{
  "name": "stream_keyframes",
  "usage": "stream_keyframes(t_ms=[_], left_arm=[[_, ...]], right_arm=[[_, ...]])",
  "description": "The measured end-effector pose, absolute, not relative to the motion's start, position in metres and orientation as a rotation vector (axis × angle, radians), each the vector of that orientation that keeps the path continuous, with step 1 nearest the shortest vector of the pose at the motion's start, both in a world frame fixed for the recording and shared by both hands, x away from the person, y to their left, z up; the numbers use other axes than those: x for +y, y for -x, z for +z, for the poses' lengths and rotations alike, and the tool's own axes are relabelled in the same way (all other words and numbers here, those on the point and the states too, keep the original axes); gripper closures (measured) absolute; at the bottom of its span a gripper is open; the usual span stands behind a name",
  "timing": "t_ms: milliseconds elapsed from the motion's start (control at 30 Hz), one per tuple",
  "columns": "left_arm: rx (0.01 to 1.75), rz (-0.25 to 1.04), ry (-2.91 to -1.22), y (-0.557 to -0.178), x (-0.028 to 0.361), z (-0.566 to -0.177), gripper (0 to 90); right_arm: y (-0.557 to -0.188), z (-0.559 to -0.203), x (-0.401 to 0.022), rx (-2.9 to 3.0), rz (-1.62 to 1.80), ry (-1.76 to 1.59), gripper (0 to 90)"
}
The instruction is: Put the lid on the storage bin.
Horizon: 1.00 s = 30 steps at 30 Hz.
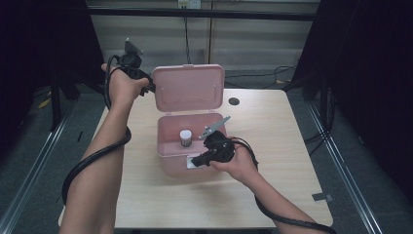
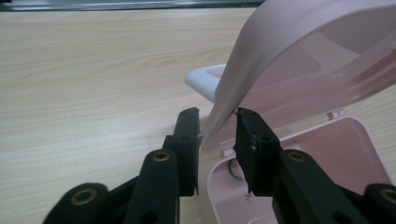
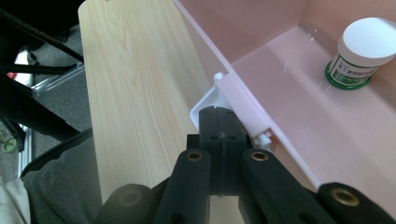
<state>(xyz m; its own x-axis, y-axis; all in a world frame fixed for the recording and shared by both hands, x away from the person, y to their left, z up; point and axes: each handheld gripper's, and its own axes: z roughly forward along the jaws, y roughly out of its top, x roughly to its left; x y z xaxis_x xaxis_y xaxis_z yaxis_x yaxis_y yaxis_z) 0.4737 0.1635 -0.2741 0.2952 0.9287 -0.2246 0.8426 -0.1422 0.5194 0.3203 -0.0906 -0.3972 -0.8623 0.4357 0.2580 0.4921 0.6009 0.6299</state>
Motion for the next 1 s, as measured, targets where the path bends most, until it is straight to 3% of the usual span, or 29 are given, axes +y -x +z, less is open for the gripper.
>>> stream_keyframes(t_ms=[67,133,200,267,1000], left_arm=[[1.566,0.188,-2.001,-0.477,0.161,-0.277,65.3],[1.566,0.218,-2.013,-0.481,0.156,-0.279,67.4],[1.638,0.198,-2.014,-0.483,0.152,-0.280,82.5],[1.671,0.196,-2.010,-0.484,0.151,-0.280,85.8],[1.647,0.180,-2.041,-0.455,0.153,-0.274,85.8]], right_arm=[[-0.321,-0.398,-0.091,-2.738,-1.124,0.791,90.0],[-0.321,-0.398,-0.091,-2.739,-1.123,0.793,90.0],[-0.321,-0.398,-0.092,-2.731,-1.128,0.792,90.0],[-0.322,-0.399,-0.093,-2.725,-1.130,0.793,90.0],[-0.318,-0.396,-0.089,-2.756,-1.102,0.834,90.0]])
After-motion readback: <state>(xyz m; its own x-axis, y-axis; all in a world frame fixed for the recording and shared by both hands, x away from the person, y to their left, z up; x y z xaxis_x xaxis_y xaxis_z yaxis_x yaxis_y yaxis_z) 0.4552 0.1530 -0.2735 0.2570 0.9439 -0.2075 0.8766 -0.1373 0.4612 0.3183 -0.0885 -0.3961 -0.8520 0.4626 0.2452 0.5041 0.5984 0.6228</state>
